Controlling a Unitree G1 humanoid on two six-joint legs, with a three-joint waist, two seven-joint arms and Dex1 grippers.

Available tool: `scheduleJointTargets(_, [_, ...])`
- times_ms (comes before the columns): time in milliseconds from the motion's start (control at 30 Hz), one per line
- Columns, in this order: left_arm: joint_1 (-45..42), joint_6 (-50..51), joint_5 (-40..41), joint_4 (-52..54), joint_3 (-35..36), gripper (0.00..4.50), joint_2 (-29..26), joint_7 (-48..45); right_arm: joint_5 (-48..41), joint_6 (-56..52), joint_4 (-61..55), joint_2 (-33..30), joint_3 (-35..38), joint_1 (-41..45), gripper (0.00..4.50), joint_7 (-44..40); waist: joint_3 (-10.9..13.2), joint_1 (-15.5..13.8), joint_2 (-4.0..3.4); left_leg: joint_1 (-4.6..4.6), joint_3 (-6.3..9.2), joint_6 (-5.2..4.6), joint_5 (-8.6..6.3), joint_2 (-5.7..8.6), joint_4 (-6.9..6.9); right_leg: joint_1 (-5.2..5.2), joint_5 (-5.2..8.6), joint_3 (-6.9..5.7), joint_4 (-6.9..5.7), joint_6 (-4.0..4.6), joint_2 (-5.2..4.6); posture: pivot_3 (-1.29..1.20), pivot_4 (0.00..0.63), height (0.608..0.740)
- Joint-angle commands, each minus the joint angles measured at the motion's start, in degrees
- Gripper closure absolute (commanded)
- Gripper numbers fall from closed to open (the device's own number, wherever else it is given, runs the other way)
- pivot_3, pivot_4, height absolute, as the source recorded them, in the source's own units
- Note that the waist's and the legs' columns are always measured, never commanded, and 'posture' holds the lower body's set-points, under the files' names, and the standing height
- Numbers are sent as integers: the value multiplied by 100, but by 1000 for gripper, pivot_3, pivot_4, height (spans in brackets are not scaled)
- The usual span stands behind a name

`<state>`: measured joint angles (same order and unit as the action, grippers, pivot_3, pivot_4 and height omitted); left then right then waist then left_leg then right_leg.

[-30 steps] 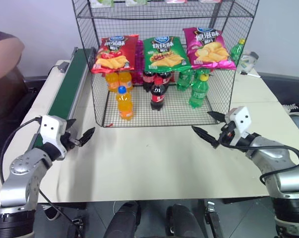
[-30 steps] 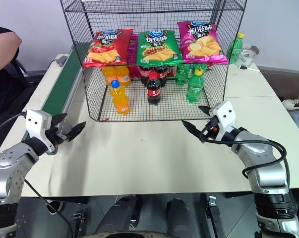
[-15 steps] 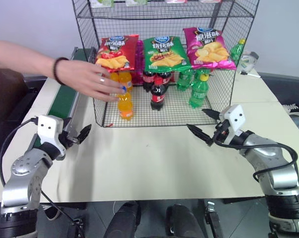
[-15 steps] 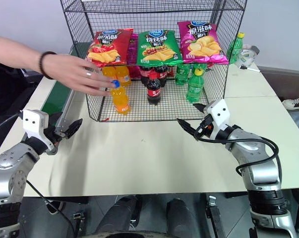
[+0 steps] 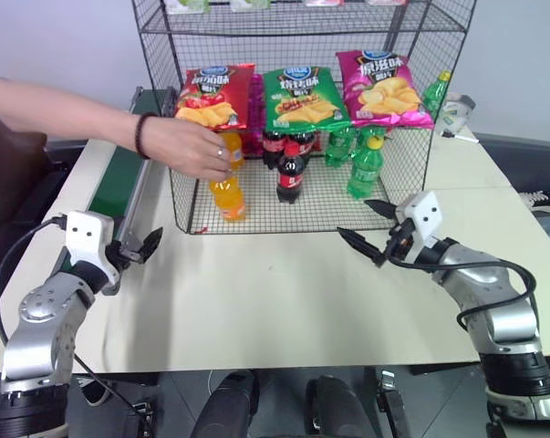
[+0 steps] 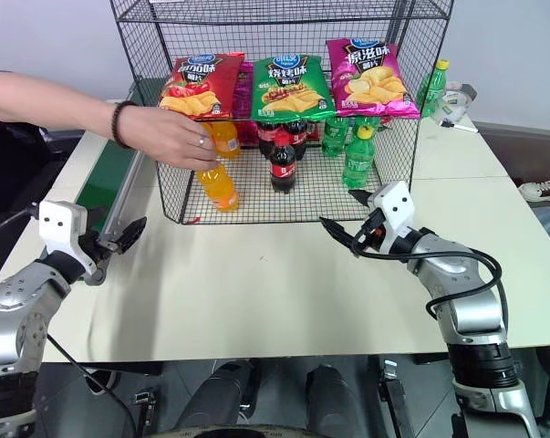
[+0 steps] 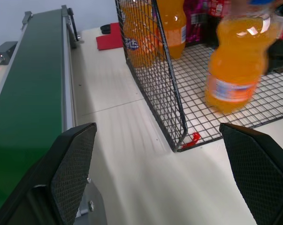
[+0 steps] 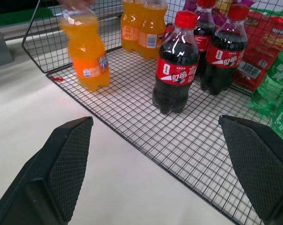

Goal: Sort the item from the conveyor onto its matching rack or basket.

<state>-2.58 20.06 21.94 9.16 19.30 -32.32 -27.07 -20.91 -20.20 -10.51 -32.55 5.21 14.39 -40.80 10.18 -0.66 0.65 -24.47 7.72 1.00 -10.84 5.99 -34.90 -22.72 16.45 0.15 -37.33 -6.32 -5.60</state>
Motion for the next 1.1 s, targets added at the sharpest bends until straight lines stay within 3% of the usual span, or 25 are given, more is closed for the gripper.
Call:
scheduleJointTargets(33, [20,75,32,259,194,125,-81,54,18,180,42,47,4,161,0,-33,0,0,0,0,0,0,0,0,0,0,0,0,0,0,0,0,150,740])
scheduleJointTargets(433, [-112,307,385,255,461,125,20,83,45,238,101,91,-67,281,0,-55,0,0,0,0,0,0,0,0,1,-1,0,0,0,0,0,0,150,740])
scheduleJointTargets(1100, [-183,303,51,-87,1036,125,13,1155,47,233,111,286,-248,412,0,-20,0,1,0,0,0,0,0,0,2,-6,-1,0,0,-1,1,0,150,740])
